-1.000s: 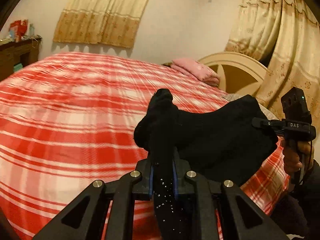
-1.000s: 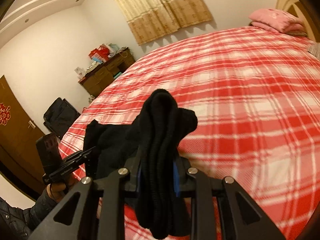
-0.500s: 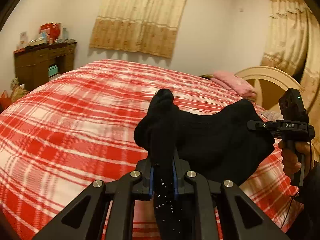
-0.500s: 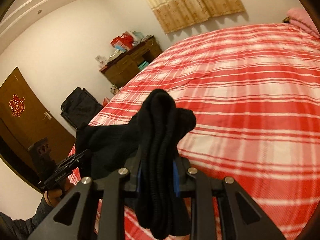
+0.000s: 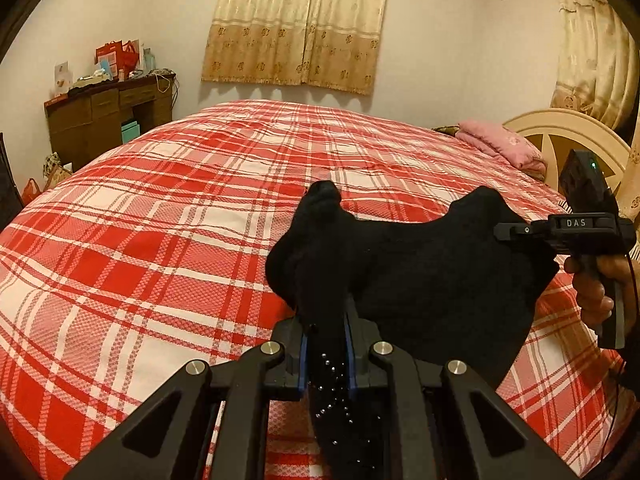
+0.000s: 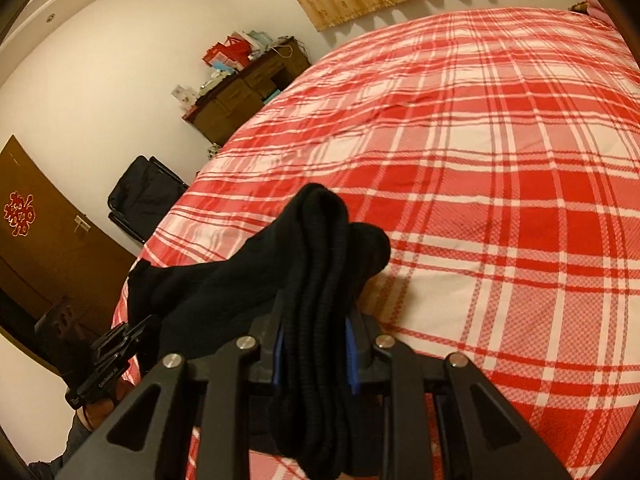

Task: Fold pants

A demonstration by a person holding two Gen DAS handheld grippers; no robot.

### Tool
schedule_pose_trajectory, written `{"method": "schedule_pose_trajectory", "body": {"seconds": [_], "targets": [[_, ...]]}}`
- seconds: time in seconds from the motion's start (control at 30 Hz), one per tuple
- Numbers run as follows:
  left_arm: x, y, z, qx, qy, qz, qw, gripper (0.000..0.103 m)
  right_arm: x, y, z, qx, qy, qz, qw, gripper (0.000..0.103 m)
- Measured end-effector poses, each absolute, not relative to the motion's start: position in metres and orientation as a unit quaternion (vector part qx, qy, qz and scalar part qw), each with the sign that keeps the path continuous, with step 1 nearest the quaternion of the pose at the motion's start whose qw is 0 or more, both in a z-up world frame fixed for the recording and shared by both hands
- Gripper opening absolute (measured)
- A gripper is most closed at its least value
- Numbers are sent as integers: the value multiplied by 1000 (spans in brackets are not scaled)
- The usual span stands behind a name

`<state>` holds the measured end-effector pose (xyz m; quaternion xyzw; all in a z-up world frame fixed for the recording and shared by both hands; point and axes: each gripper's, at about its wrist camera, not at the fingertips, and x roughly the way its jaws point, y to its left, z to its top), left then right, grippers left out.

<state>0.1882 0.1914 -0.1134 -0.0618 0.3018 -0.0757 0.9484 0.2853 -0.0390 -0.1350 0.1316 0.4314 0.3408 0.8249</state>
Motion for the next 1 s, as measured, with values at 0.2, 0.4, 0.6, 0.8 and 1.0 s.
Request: {"method": "schedule_pose_trajectory", "body": {"seconds": [0.2,0.4,0.6,0.8,1.0], "targets": [[191,190,-115,-44,304,-70,949,14,287,-40,-137,132,433,337,826,26],[193,185,-121,-22,310,-54,949,18,288,-40,-138,131,434,333,827,27],[191,180,-125,-4,327,-20,945,48,296,-41,-156,112,462,291,830,57],[171,179,-122,9,335,26,942,71,284,-75,-151,121,452,254,847,79],[135,173,-98,-7,308,46,950,71,234,-115,-122,88,424,201,879,80]]}}
